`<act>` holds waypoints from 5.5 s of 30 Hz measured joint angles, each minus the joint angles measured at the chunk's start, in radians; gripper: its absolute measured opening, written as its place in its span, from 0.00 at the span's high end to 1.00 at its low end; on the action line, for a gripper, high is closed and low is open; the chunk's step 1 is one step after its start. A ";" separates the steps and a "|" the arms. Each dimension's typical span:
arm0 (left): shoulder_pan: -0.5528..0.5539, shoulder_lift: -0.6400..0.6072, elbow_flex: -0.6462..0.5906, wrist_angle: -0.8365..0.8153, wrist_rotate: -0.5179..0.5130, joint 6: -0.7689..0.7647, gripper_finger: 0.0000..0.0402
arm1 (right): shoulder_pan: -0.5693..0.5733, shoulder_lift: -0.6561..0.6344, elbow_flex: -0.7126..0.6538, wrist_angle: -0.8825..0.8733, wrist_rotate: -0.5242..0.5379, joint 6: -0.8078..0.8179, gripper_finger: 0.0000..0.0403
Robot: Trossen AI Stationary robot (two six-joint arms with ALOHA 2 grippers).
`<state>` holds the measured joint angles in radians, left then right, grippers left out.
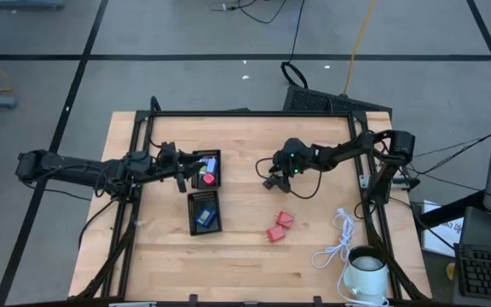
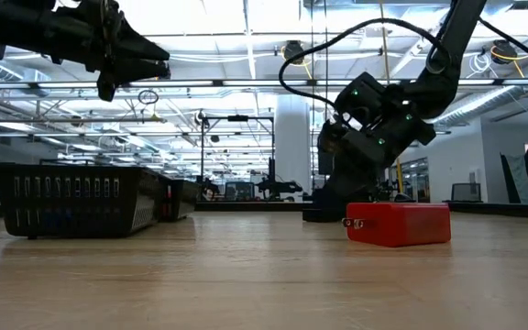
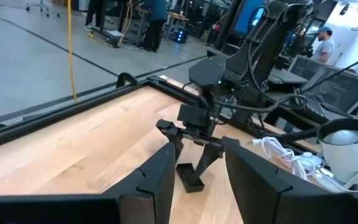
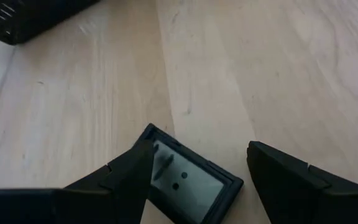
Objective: Pick & Place Office items
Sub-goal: Put the black timer into the bottom black bin
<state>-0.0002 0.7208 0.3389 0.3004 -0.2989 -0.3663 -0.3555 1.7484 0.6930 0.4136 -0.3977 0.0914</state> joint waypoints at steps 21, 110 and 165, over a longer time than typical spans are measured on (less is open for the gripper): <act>0.000 0.000 0.000 -0.006 -0.043 -0.014 0.64 | 0.108 -0.074 -0.080 -0.007 0.257 -0.448 0.39; 0.000 0.000 0.001 -0.013 -0.044 -0.005 0.64 | 0.048 -0.072 -0.080 -0.138 0.396 -0.101 0.53; -0.056 0.671 0.166 0.482 0.100 0.051 0.32 | 0.215 -0.368 -0.082 0.099 0.130 -0.197 0.88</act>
<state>-0.0560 1.3918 0.5048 0.7820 -0.1992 -0.3156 -0.1407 1.3808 0.6106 0.5129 -0.2675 -0.1055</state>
